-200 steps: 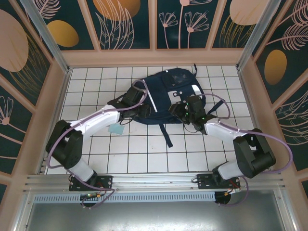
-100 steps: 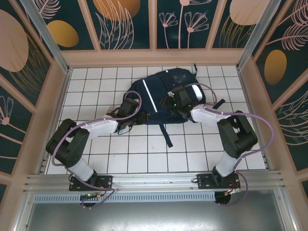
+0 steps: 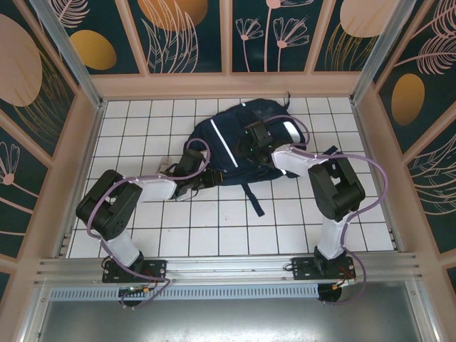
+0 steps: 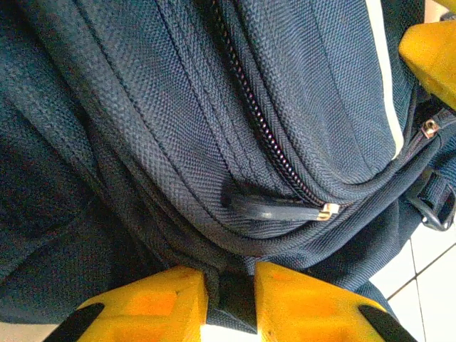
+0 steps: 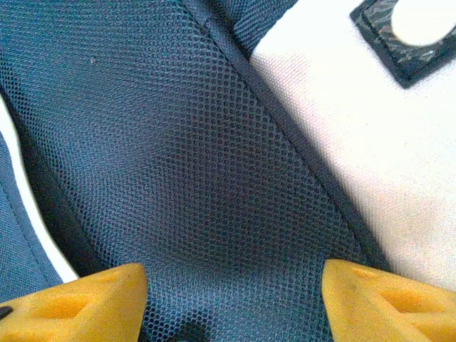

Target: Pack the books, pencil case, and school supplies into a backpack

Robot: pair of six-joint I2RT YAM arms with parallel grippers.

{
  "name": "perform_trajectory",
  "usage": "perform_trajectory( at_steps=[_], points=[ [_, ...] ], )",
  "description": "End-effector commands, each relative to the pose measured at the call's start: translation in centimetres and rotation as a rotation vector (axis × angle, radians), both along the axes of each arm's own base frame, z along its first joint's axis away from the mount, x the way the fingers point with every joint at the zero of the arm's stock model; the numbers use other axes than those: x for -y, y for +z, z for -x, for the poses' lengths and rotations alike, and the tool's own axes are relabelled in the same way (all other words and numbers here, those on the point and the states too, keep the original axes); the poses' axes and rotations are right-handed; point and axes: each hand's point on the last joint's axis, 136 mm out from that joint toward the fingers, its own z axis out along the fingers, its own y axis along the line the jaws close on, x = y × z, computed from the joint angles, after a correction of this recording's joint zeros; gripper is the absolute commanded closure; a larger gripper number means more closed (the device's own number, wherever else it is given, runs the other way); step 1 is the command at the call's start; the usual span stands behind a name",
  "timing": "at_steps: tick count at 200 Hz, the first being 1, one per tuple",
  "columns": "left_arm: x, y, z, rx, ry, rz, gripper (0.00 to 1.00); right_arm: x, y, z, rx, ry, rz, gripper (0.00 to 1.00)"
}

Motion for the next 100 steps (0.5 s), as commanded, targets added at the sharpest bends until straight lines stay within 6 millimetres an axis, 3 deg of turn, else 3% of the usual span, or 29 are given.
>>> perform_trajectory(
  at_steps=[1,22,55,100],
  points=[
    [1.2,-1.2,1.7,-0.072,-0.051,0.047,0.75,2.9,0.4,2.7,-0.043,-0.048,0.098,0.31],
    [1.3,-1.4,1.7,-0.078,-0.044,0.051,0.75,4.4,0.8,3.7,-0.046,-0.067,0.069,0.30],
    [1.9,-1.4,1.9,-0.091,-0.050,0.058,0.74,3.9,0.3,5.0,-0.066,-0.058,-0.009,0.32],
    [3.0,-1.5,2.5,-0.097,-0.078,0.058,0.75,1.0,-0.1,4.2,-0.066,-0.016,-0.150,0.40]
  ],
)
